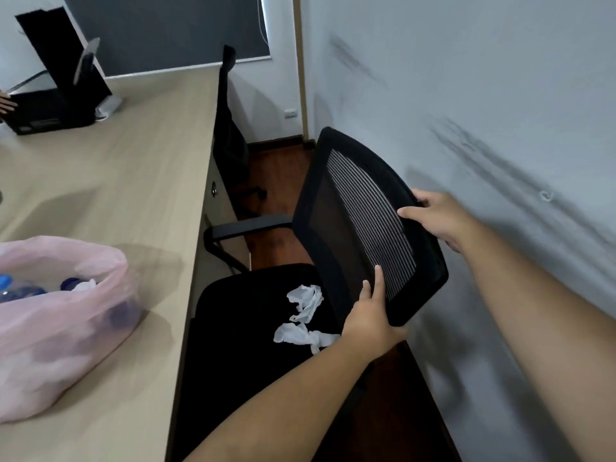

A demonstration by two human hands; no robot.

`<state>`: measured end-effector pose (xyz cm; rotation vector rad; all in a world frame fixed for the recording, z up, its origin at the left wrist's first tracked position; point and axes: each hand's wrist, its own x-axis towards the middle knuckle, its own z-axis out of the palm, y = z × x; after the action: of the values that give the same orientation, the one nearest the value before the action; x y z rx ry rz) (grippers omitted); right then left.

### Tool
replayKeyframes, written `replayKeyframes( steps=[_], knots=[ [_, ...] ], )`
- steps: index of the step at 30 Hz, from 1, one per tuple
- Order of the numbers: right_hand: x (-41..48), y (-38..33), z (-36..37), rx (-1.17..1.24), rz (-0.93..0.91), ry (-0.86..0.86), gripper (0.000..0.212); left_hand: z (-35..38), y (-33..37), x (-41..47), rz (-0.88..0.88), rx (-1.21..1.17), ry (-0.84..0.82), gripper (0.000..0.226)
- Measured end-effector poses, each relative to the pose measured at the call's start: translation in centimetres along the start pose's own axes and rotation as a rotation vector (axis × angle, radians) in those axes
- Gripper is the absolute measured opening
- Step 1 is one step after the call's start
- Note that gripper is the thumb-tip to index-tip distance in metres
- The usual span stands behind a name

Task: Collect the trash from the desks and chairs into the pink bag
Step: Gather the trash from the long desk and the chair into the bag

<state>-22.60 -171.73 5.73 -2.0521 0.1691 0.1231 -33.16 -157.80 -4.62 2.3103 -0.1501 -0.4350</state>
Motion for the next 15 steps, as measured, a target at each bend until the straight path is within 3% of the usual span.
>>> replayKeyframes(
  steps=[4,6,8,10,11,13,15],
  knots=[
    [0.4,0.9,-2.4,-0.093,0.018,-0.019,0.028,1.9,0.8,1.1,0.018,-0.001,-0.005,0.114],
    [0.2,-0.1,-3.0,-0.375,0.016,-0.026,0.031,1.5,0.0,1.6,0.070,-0.028,-0.065,0.119],
    [-0.2,-1.6,-2.0,-0.723,-0.092,0.172,0.046,0.3,-1.9,1.9,0.127,-0.029,-0.136,0.121],
    [-1.5,-2.9,1.1,-0.606,-0.312,0.355,0.045,-1.2,-4.9,2.5,0.094,0.024,-0.158,0.119],
    [-2.2,-2.8,3.5,-0.469,-0.403,0.365,0.040,-2.0,-6.8,2.9,0.050,0.082,-0.152,0.113],
    [-3.3,-1.0,9.1,-0.313,-0.393,0.213,0.032,-3.5,-10.8,3.9,-0.042,0.263,-0.117,0.094],
    [-3.5,3.3,14.7,-0.321,-0.200,-0.011,0.030,-4.8,-14.7,5.4,-0.139,0.407,-0.121,0.082]
  ],
)
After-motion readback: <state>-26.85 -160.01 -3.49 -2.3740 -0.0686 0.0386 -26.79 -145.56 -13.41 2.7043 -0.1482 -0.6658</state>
